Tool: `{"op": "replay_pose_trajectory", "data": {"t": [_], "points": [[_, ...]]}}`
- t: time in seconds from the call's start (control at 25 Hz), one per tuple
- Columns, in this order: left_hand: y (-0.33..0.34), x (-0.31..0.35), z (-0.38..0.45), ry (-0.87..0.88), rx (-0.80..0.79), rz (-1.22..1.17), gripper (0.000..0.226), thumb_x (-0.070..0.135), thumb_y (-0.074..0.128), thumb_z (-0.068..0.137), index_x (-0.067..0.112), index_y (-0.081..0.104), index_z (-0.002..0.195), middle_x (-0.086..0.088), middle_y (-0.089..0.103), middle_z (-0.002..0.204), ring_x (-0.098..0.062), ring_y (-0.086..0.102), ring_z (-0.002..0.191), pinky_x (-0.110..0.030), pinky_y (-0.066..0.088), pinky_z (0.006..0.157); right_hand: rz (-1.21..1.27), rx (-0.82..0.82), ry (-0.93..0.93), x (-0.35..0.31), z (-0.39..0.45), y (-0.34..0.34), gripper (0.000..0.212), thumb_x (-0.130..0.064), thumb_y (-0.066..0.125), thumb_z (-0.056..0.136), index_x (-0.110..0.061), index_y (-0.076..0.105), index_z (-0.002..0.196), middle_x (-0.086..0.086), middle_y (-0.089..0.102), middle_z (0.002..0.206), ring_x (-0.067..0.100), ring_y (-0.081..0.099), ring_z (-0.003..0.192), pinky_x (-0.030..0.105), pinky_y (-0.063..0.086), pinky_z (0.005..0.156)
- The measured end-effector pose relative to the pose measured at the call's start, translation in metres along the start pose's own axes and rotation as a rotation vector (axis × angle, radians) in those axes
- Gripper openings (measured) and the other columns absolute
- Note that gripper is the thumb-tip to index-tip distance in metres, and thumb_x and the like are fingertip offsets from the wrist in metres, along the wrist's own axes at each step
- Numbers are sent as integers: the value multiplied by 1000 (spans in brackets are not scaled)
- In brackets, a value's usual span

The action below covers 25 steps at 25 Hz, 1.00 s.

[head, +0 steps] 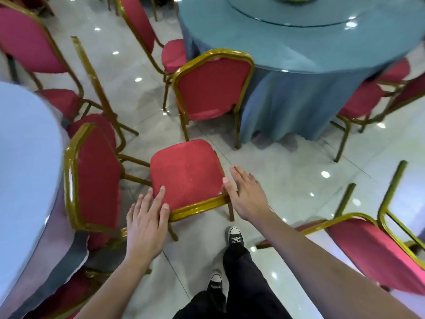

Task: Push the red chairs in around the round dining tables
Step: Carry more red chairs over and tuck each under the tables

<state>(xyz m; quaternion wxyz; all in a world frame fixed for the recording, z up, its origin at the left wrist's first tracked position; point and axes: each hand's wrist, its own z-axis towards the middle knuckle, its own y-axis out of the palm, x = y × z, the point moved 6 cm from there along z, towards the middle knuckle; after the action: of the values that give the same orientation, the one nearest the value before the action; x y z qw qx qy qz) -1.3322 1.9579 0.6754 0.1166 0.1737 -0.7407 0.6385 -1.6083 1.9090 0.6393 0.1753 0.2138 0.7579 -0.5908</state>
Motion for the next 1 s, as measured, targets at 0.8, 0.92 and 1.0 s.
{"op": "replay_pose_trajectory", "data": {"t": [0.8,0.92,1.0], "points": [[138,286,-171,922,-333,69,76,66,-9,95,40,23,158,0,26,166,-24,15,155,-48,2,126,313,583,962,245,-450,-36,73,-64,28,102,-21,31,160,-3,33,164,18,31,151,39,26,123],[171,315,-200,971,-387,143,82,72,-18,89,43,15,159,3,20,167,-21,8,156,-47,-2,126,388,587,1001,276,-483,-22,72,-62,30,103,-18,31,160,-1,32,165,17,29,152,38,23,124],[193,327,-210,985,-390,214,82,72,-20,89,44,12,159,3,19,168,-20,7,156,-46,-2,126,447,576,1020,298,-489,-16,73,-63,29,102,-19,32,160,-2,33,165,16,31,151,37,24,124]]}}
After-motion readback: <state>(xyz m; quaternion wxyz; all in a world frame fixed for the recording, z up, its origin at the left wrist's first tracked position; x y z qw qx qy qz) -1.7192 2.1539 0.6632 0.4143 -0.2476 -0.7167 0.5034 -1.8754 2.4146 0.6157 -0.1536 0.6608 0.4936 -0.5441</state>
